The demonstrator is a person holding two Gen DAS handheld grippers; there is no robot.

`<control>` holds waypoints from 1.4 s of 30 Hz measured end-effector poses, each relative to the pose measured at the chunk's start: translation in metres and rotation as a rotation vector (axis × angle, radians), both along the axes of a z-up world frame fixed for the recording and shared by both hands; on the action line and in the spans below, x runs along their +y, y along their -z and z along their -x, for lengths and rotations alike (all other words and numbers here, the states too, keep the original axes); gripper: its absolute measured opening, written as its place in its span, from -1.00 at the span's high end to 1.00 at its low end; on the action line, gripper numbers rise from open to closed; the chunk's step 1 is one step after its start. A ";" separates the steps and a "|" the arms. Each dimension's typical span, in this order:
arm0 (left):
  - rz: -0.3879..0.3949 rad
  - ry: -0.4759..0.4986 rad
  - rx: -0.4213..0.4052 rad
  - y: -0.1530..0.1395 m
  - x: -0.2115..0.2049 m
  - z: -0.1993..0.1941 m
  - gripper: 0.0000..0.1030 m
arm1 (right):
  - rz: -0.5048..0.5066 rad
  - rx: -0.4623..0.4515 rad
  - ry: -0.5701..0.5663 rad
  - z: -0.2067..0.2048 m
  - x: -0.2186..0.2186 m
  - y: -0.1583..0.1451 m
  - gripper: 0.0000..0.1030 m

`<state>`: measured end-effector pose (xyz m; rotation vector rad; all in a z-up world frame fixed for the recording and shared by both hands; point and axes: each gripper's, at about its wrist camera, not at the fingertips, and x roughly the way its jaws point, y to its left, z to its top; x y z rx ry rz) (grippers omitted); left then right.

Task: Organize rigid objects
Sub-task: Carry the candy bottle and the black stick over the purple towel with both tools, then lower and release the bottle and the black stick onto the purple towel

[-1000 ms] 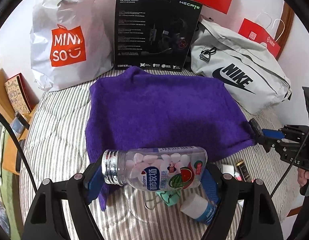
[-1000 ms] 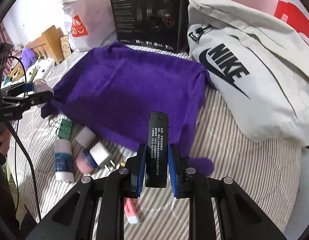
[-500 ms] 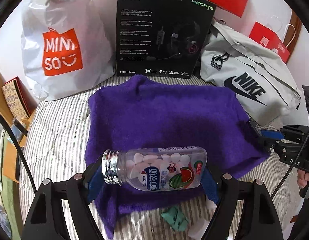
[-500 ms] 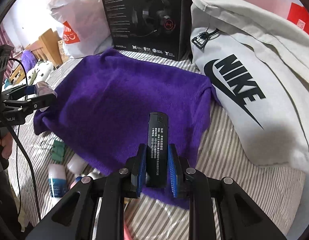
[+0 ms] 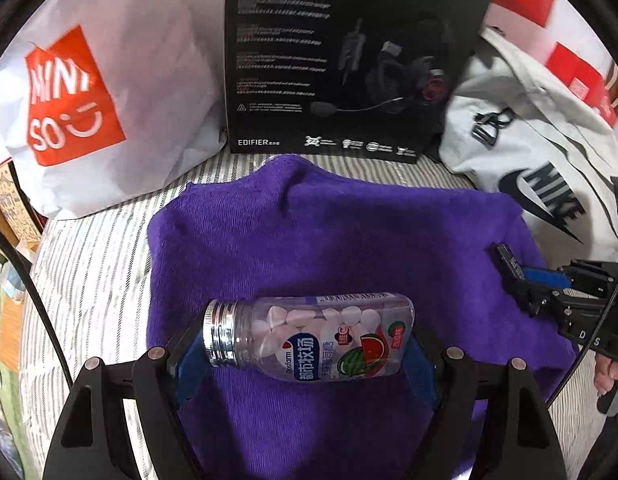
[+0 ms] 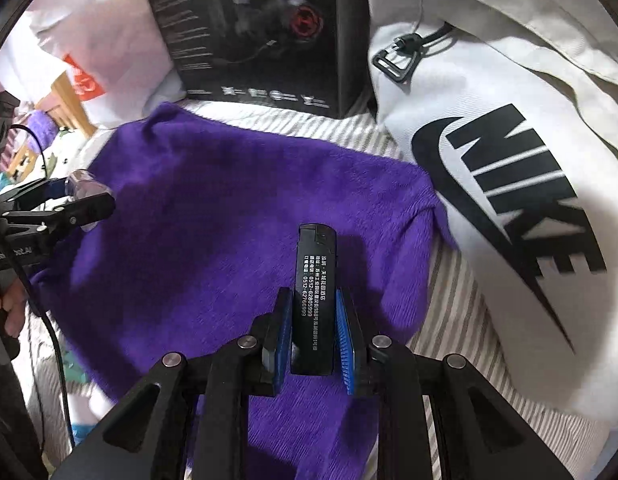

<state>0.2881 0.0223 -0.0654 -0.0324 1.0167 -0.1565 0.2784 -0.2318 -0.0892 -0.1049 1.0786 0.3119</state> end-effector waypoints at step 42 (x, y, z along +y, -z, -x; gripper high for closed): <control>-0.069 -0.050 0.053 -0.020 -0.001 0.110 -0.80 | -0.042 -0.100 0.108 0.154 -0.012 -0.048 -0.34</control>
